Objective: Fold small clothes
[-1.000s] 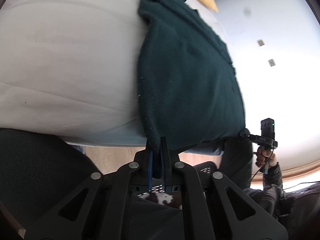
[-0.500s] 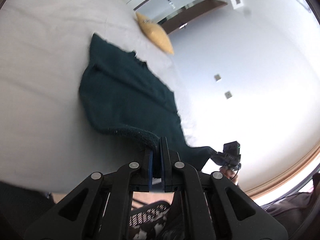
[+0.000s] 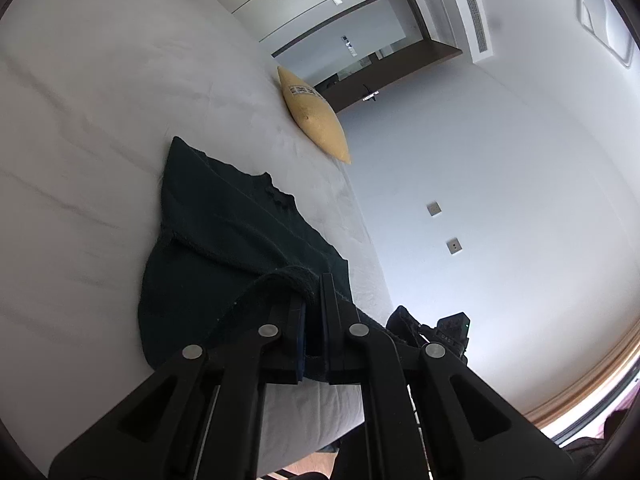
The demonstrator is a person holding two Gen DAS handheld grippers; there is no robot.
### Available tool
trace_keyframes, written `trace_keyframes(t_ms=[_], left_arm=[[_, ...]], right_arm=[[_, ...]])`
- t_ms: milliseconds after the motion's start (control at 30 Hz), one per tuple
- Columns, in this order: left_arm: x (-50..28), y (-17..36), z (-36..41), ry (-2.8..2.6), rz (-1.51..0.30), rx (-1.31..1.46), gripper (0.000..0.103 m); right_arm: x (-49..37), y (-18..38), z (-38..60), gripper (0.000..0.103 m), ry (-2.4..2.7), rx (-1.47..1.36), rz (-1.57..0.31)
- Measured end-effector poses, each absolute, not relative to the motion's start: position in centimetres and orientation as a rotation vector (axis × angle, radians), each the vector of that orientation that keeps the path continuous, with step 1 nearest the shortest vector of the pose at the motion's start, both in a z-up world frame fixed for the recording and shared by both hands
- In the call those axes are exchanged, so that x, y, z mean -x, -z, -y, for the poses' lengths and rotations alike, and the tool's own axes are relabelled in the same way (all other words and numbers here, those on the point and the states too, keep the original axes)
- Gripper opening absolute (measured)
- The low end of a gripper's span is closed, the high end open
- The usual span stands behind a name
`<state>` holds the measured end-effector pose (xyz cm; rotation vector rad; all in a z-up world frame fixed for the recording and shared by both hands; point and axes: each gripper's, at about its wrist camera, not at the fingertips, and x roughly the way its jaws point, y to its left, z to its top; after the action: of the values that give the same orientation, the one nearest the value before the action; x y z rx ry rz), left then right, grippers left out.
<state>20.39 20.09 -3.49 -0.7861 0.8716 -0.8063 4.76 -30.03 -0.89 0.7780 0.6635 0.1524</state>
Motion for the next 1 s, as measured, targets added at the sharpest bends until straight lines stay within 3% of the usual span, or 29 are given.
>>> trace_keyframes(t_ms=[433,900,1000], left_arm=[[-32.9,5.6,-18.0,0.675,-0.914,0.845,0.004],[-43.7,10.7,-12.8,0.554,-1.015,0.831,0.004],[-45.7,13.1,-11.6,0.494,-1.066,0.809,0.006]], right_arm=[[-12.9,1.3,33.4,0.008,-0.049,-0.794,-0.626],[-19.5,7.3,39.1,0.008,0.112,-0.972,-0.680],[-19.9,9.1,40.2,0.016,0.168,-1.028,-0.713]])
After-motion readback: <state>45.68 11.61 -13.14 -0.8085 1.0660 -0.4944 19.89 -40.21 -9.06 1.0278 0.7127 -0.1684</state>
